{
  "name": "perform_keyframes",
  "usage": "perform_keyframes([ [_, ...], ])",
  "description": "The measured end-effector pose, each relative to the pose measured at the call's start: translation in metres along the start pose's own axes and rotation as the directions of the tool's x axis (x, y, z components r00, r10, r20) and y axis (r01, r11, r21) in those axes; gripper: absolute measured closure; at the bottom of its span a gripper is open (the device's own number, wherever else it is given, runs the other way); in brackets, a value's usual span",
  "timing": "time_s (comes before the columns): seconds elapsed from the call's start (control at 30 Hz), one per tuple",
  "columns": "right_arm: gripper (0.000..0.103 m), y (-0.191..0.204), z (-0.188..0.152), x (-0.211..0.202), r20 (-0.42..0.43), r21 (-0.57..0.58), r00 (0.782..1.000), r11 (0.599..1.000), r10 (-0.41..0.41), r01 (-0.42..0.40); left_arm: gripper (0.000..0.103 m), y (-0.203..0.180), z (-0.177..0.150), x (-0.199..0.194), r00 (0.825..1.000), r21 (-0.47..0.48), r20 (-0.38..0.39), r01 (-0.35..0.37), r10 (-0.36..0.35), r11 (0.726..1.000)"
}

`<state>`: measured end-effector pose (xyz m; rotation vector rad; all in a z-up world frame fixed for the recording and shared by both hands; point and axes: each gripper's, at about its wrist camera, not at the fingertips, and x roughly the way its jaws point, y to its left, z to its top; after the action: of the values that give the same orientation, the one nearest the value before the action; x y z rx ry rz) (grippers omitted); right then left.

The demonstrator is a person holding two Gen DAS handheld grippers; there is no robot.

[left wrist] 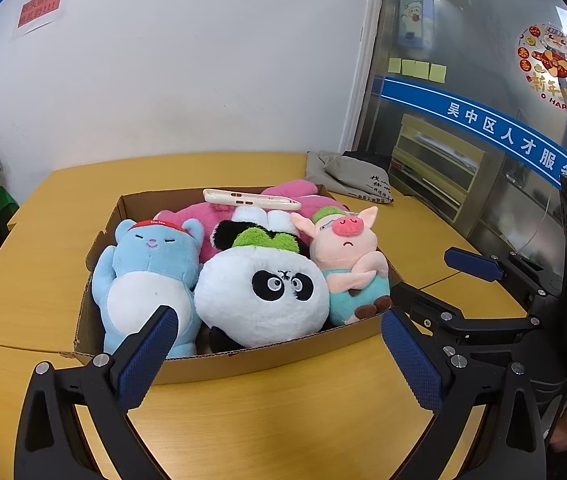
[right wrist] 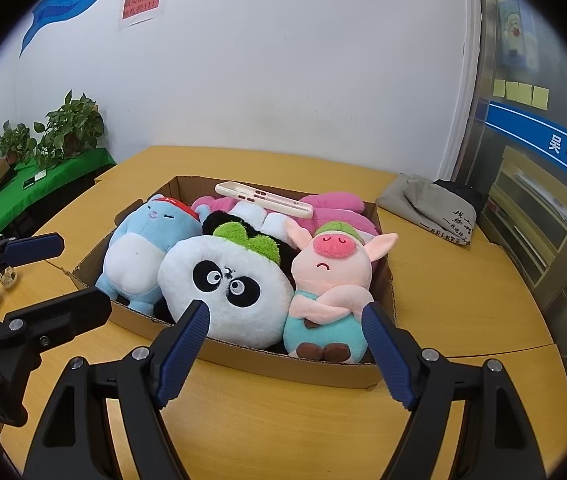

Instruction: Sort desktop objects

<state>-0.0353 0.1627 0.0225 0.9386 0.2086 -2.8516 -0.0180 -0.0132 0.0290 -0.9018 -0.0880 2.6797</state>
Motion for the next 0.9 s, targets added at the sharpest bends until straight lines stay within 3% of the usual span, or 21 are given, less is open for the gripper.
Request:
perform_keyframes([
  [0.4,0.023,-0.002,-0.003,0.001,0.007,0.009,1.0,1.0,0.007,-0.007,0.0,0.004,-0.004,0.0,0.999,-0.049,0.016,-0.035,0.036,0.998],
  [0.63,0.023,-0.004,-0.005,0.003,-0.001,0.012,1.0,1.0,0.007,-0.007,0.0,0.013,-0.008,0.008,0.995,-0.118,0.0,-0.104,0.104,0.988],
  [0.8,0.023,-0.005,-0.007,0.003,-0.002,0.02,1.0,1.0,0.012,-0.012,0.0,0.013,-0.012,0.013,0.996,-0.109,-0.007,-0.09,0.089,0.99],
  [0.9,0.023,-0.005,-0.009,0.005,-0.006,0.025,1.0,1.0,0.012,-0.012,0.0,0.012,-0.016,0.019,0.993,-0.115,-0.04,-0.117,0.113,0.987],
])
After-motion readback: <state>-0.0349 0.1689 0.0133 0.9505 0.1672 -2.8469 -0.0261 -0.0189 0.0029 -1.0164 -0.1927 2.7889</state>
